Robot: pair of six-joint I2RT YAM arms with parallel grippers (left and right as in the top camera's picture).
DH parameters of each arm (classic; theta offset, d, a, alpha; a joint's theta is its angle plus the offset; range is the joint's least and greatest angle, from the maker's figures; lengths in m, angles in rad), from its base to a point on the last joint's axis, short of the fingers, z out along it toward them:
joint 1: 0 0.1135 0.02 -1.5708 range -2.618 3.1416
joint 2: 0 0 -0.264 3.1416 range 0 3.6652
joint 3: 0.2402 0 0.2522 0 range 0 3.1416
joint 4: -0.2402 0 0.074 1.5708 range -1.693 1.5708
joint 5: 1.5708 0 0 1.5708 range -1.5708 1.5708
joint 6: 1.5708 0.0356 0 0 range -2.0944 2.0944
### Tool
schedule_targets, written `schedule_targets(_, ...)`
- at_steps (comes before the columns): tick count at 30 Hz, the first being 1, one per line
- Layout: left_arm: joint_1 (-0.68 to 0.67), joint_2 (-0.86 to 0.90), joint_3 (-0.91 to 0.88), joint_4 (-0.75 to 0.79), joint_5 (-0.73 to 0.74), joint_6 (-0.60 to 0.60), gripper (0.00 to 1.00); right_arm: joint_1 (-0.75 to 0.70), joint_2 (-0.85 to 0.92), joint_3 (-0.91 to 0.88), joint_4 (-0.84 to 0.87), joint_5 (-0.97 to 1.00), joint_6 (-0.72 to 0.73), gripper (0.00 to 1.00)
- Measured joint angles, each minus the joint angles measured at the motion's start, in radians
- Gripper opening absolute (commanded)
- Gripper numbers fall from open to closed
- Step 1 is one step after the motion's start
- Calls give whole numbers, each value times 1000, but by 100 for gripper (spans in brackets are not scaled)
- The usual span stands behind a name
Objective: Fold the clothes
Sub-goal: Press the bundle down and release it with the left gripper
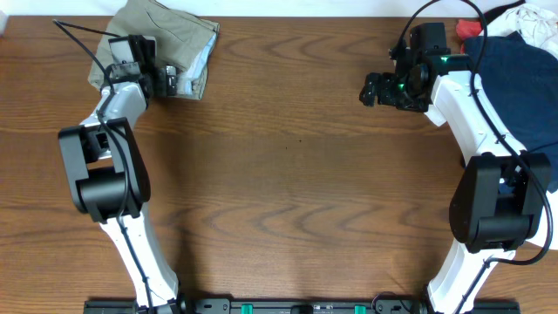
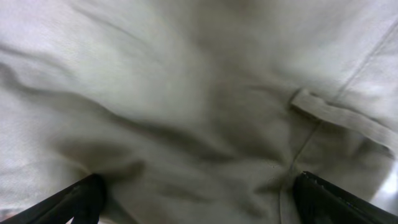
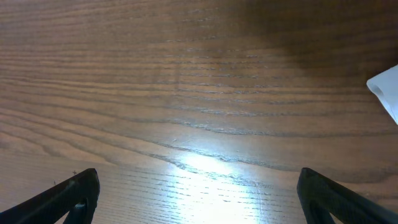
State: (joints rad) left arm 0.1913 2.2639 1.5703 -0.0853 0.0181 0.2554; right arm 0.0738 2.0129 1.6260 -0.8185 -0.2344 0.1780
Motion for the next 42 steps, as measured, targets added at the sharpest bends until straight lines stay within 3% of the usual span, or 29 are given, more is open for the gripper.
schedule_targets(17,0,81,13,196,-21,-306,98,0,0,0,4,8,0,99)
schedule_targets(26,4,81,16,198,-21,-384,98,0,0,0,0,11,0,99)
schedule_targets(36,11,19,42,43,-17,-394,98,0,0,4,-8,11,0,99)
schedule_targets(42,16,-198,41,-121,-15,-394,98,-1,0,116,-98,15,-5,99)
